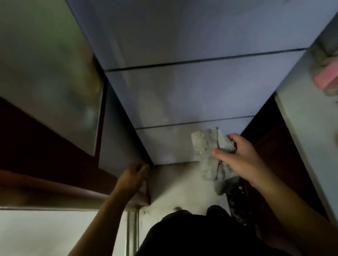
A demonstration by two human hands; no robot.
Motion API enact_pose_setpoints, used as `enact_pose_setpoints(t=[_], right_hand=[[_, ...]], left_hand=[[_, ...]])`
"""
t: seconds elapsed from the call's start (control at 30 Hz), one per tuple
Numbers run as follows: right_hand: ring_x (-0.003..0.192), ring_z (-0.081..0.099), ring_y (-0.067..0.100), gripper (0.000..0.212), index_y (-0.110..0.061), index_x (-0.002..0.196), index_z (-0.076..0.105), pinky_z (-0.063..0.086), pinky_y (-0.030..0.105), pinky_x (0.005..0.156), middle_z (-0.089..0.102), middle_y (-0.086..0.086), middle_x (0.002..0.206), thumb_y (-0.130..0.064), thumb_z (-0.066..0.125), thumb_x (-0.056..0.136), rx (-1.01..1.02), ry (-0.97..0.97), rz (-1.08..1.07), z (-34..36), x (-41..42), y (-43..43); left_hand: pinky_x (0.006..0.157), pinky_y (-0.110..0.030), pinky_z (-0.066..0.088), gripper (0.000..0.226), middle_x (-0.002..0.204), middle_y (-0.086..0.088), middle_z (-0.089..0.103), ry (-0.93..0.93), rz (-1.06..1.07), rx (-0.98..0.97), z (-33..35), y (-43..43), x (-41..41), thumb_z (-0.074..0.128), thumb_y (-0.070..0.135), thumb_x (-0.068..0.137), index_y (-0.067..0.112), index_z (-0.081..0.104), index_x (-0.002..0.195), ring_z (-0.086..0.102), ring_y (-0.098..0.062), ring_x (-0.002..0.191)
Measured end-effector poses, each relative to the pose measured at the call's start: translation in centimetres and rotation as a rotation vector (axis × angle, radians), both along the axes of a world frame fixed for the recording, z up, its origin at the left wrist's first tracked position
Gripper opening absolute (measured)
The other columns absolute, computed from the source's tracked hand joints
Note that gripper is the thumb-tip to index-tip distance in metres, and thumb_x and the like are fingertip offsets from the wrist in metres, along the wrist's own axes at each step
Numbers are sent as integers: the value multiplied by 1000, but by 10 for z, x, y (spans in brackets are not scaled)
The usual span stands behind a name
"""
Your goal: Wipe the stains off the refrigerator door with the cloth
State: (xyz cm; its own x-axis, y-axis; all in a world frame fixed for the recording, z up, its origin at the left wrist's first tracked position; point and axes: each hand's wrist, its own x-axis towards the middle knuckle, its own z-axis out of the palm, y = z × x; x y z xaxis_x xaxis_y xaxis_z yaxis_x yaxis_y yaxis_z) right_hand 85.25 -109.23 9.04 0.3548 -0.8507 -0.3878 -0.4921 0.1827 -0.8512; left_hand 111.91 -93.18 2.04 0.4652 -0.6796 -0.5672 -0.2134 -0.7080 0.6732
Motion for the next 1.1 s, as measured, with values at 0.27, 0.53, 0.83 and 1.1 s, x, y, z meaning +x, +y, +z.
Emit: enact_pose_setpoints(t=[0.27,0.53,0.83,1.1], right_hand=[[74,70,5,23,-23,95,63,57,23,66,72,-6,88,-17,82,83,-430,-231,112,172,46,-69],[88,73,14,26,-17,104,63,62,35,75,73,0,99,-19,81,85,-998,-449,153,388,81,-107],[89,67,10,25,-25,106,64,59,44,81,70,-11,96,-27,78,85,-1517,-509,102,550,120,-130],[111,50,14,38,-20,119,59,52,40,92,51,-5,117,-29,72,85,-1786,-344,-53,573,147,-168]], left_hand=[[72,-32,55,24,87,-1,71,-314,26,-545,167,-90,38,56,53,85,31,67,90,70,-18,79],[88,-36,52,34,118,7,63,-811,54,-1070,377,-131,46,56,44,97,26,61,126,62,-12,102],[102,-37,44,53,136,-5,59,-1241,142,-1241,505,-153,76,43,48,92,15,58,130,56,-26,124],[96,-45,52,52,143,-15,55,-1548,78,-1107,517,-187,104,45,45,90,12,62,126,58,-35,125]])
